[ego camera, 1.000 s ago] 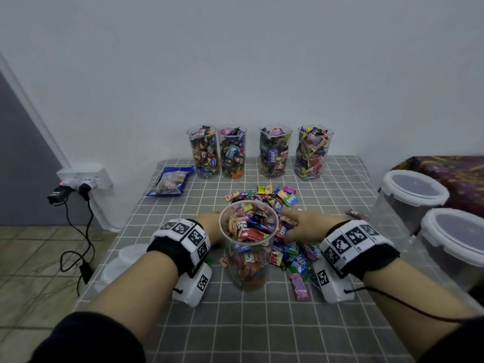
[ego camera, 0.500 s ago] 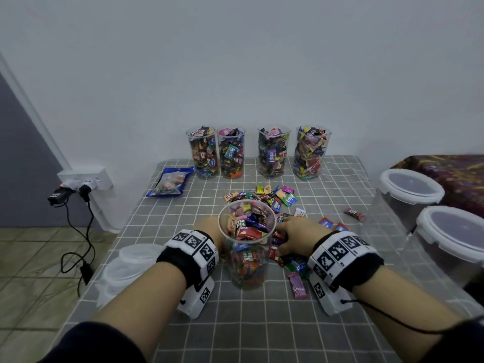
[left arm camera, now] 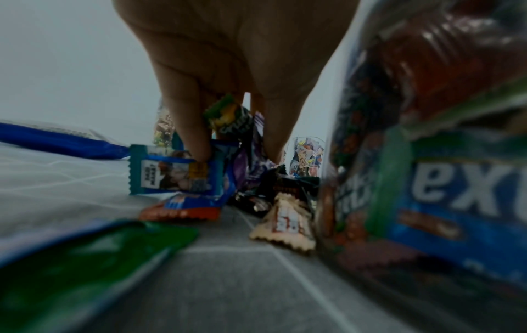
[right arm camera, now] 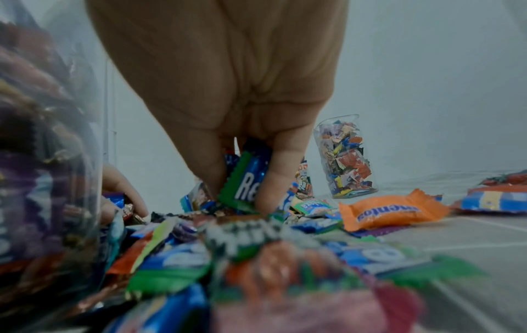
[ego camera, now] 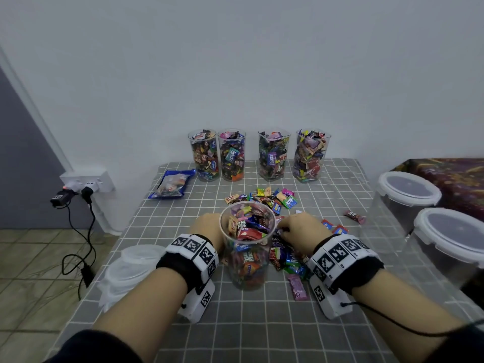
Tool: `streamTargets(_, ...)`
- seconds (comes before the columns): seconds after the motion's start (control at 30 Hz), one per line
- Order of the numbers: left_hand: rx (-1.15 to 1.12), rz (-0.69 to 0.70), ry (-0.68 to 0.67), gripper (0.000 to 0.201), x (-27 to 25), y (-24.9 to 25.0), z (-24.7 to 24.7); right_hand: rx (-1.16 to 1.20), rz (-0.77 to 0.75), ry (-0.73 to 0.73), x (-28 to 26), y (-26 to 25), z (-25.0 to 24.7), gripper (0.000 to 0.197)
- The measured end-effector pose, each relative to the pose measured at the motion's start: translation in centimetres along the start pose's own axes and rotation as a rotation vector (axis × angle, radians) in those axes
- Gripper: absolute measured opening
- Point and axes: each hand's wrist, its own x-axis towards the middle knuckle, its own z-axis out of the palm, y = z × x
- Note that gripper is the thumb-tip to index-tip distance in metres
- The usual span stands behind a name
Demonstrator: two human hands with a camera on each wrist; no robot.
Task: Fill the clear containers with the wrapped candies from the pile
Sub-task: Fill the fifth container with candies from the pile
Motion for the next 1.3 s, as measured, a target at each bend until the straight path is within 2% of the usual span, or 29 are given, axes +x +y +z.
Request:
streamTargets(0.23, 0.135, 0.018, 0.066, 0.018, 0.1, -0.4, 0.1, 0.110, 0.052, 0.053, -0.5, 0.2, -0.6, 0.030)
streamTargets(0.47, 0.154, 0.090, 0.144, 0.025, 0.5, -1.0, 0.2, 0.307, 0.061, 0.223, -1.9, 0.6, -2.8, 0.024)
streamTargets(0.7, 0.173, 0.083, 0.180, 0.027, 0.0, -0.7, 0.1, 0.489, -0.033, 0.488, -3.2, -0.4, -5.7, 0.020)
streamTargets(0.8, 0.170, 0.085, 0.181, 0.027, 0.0, -0.7, 0.0, 0.598, -0.116, 0.536, -4.0, -1.7, -6.9, 0.018)
streamTargets(0.93, 0.158, 0.093, 0.183, 0.025, 0.3, -1.0, 0.4, 0.747, -0.214, 0.514, -5.2, -3.9, -8.0, 0.015)
streamTargets(1.07, 0.158, 0.095, 0.189, 0.024, 0.7, -1.2, 0.6, 0.846, -0.276, 0.414, -5.6, -5.4, -8.2, 0.023)
streamTargets(1.3, 0.176, 0.098, 0.182, 0.026, 0.9, -1.3, 0.7, 0.786, -0.277, 0.296, -5.6, -6.5, -6.7, 0.024)
